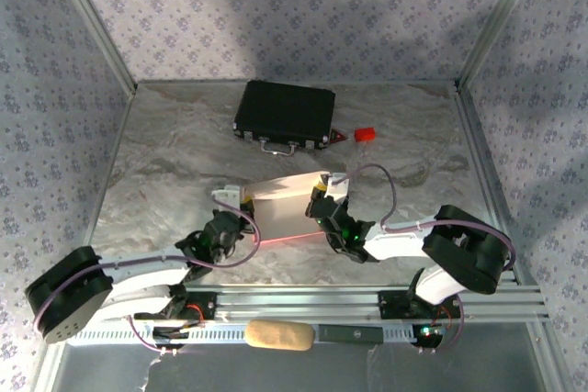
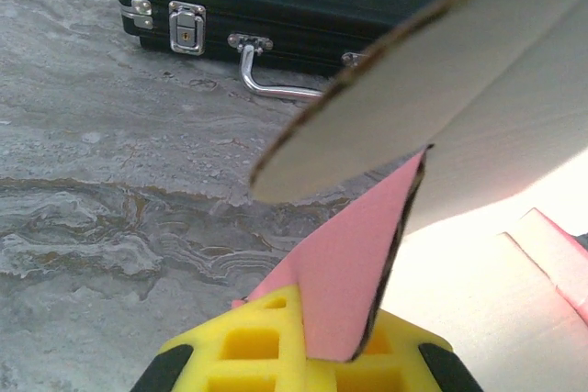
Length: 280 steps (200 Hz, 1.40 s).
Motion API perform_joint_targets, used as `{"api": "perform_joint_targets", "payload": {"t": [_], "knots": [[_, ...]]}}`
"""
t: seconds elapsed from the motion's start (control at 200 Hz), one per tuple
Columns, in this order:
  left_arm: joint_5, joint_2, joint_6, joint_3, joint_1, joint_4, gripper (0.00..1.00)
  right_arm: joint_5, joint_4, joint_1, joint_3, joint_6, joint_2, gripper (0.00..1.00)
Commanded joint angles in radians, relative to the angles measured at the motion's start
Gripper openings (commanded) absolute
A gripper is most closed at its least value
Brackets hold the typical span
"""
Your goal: Fold the paper box
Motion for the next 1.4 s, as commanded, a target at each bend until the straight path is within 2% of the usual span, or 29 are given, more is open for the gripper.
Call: {"api": "perform_joint_targets", "payload": {"t": [0.0, 0.075, 0.195, 0.355, 0.505, 0.68, 0.934, 1.009, 1.124, 1.244, 1.319, 1.394], "knots": [[0.047, 0.045, -0.064, 0.016, -0.055, 0.02, 0.0, -0.1, -0.126, 0.03, -0.014, 0.055, 0.028, 0.0], [0.023, 0.056, -0.099, 0.038, -0.066, 0.002, 0.0, -0.092, -0.182, 0.029, -0.003, 0.092, 0.014, 0.0], [-0.055, 0.056, -0.188, 0.102, -0.082, -0.114, 0.0, -0.082, -0.258, 0.032, 0.039, 0.12, -0.01, 0.0], [-0.079, 0.072, -0.222, 0.085, -0.09, -0.079, 0.0, -0.053, -0.234, 0.065, 0.046, 0.12, 0.011, 0.0], [-0.1, 0.101, -0.198, 0.047, -0.126, -0.022, 0.0, 0.008, -0.18, 0.111, -0.002, 0.136, 0.034, 0.0], [-0.124, 0.178, -0.169, 0.053, -0.165, 0.003, 0.0, 0.038, -0.209, 0.127, -0.032, 0.165, 0.031, 0.0], [-0.22, 0.257, -0.251, 0.031, -0.221, 0.004, 0.0, 0.048, -0.312, 0.137, -0.028, 0.195, -0.004, 0.0], [-0.233, 0.239, -0.241, 0.041, -0.226, -0.02, 0.0, 0.048, -0.341, 0.139, -0.028, 0.204, -0.031, 0.04], [-0.261, 0.179, -0.231, 0.083, -0.226, -0.122, 0.0, 0.042, -0.485, 0.146, 0.01, 0.248, -0.124, 0.18], [-0.284, 0.159, -0.224, 0.105, -0.225, -0.174, 0.0, 0.037, -0.563, 0.19, 0.013, 0.227, -0.266, 0.4], [-0.289, 0.158, -0.212, 0.109, -0.225, -0.177, 0.0, 0.036, -0.685, 0.196, 0.027, 0.245, -0.359, 0.45], [-0.286, 0.159, -0.196, 0.115, -0.225, -0.176, 0.0, 0.009, -0.704, 0.198, -0.015, 0.205, -0.493, 0.49]]}}
